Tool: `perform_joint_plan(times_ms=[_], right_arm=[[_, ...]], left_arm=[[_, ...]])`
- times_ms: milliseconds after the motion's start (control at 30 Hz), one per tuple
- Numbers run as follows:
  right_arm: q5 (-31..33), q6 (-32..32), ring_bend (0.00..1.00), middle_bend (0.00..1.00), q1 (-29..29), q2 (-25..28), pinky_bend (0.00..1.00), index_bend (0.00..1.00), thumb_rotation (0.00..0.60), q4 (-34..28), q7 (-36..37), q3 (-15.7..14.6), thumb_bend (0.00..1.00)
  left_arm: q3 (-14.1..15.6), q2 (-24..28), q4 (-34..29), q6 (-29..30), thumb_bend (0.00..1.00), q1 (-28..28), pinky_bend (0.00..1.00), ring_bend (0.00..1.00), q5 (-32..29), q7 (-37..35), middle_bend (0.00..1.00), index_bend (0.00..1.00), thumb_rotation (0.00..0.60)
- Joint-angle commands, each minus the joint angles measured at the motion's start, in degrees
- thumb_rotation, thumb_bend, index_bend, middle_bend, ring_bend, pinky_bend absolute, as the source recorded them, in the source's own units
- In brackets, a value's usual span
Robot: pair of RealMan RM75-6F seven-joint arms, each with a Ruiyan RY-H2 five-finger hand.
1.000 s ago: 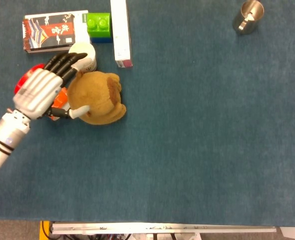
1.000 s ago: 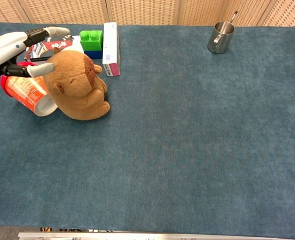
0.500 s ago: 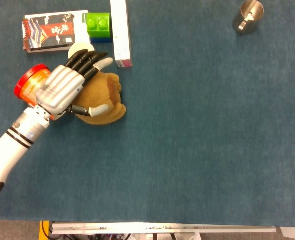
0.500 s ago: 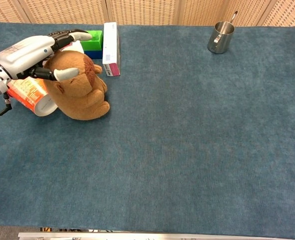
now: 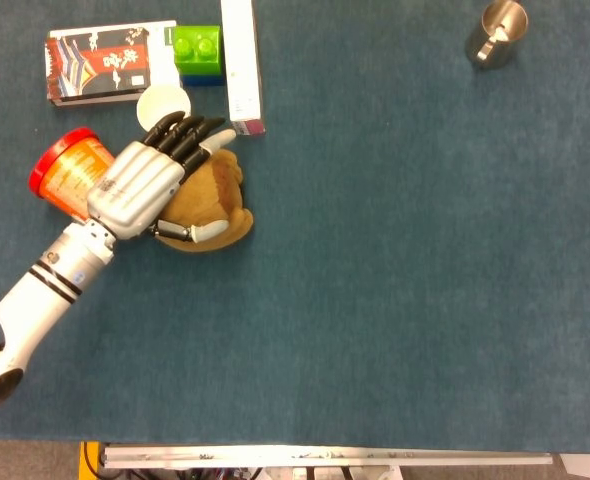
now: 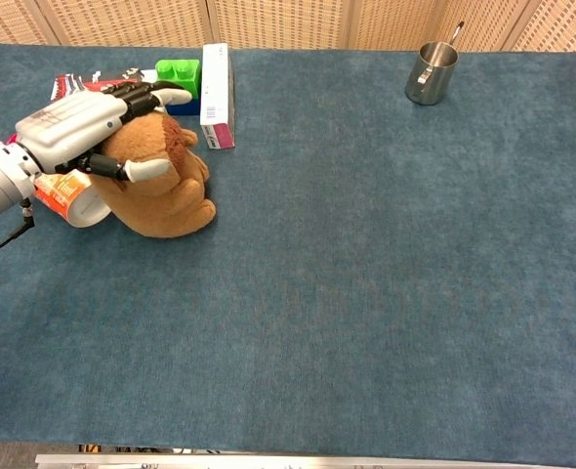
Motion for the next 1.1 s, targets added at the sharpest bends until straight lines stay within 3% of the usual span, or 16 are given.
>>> perform_joint_plan(times_ms=[33, 700, 1100], right_arm=[[-0.1, 0.0, 0.18, 0.30, 0.0, -0.1, 0.21, 0.29, 0.600, 0.1, 0.2, -0.1, 0.12], [-0.5, 1.1, 0.18, 0.30, -1.0, 0.0, 0.21, 0.29, 0.600, 0.5, 1.6, -0.4, 0.12], [-0.2, 0.7, 0.18, 0.30, -1.1, -0.1, 0.21, 0.29, 0.600, 1.2, 2.3, -0.5, 0.12]], left_arm=[[0.1, 0.3, -0.3, 0.4, 0.14, 0.3, 0.01, 0.02, -0.6, 0.3, 0.05, 0.04, 0.158], [-2.5, -1.2, -2.6, 1.8, 0.14, -2.5, 0.01, 0.02, -1.0, -1.4, 0.05, 0.04, 0.157], [-0.3, -2.0, -2.1, 1.1, 0.14, -2.1, 0.01, 0.02, -1.5, 2.9, 0.05, 0.04, 0.156]])
